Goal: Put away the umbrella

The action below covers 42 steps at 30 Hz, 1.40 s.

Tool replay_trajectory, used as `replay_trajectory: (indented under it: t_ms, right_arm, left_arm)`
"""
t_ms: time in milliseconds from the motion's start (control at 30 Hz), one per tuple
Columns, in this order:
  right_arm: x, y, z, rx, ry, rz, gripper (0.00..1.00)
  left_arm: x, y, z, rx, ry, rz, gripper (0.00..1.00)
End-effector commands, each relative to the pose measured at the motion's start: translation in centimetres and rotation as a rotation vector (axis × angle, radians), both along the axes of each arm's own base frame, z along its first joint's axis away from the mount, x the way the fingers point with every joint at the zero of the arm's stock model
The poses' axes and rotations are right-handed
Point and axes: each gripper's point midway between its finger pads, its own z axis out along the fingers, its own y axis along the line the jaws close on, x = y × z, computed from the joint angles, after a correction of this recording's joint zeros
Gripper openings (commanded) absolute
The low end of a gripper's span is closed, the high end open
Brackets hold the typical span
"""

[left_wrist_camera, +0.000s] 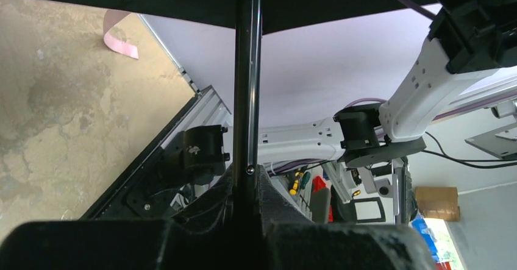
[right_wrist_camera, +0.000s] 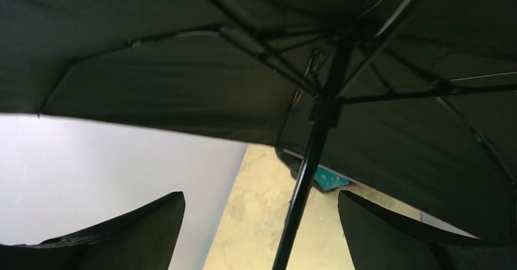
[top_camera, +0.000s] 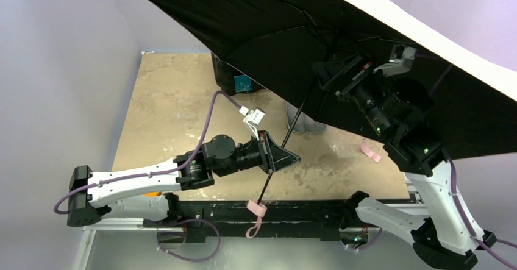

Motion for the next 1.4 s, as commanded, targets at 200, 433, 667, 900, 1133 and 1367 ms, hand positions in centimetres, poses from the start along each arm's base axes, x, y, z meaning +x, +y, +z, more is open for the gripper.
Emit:
replay_trajectory:
  t_ms: [200,433,667,900,1133,1367]
  right_arm:
    - [1.8,-5.5,3.6,0.284,-0.129,-0.294,0.99]
    - [3.8,-6.4,3.2,0.428,-0.146,-0.269,0.89]
    - [4.9,-5.5,2.5,0.550,-0.191,-0.150,0.75]
    - [5.4,-4.6,1.0,0.693,-0.250,-0.011,0.67]
    - [4.7,-3.1,1.7,0.750,-0.378,0.176,0.70]
    - [3.3,-2.9,2.9,0.852,-0.539,0.345,0.69]
  left_arm:
    - [0.8,0.8,4.1,-0.125,-0.010,0.057,0.00]
    - [0.5,0.7,4.6,-0.133,-0.020,0.040,0.00]
    - [0.1,0.4,5.1,-0.149,-0.022,0.013,0.00]
    - [-0.1,0.5,6.1,-0.185,-0.017,-0.005,0.00]
    - [-0.4,0.7,7.2,-0.223,-0.005,-0.026,0.00]
    - [-0.9,0.8,8.3,-0.278,0.023,-0.071,0.00]
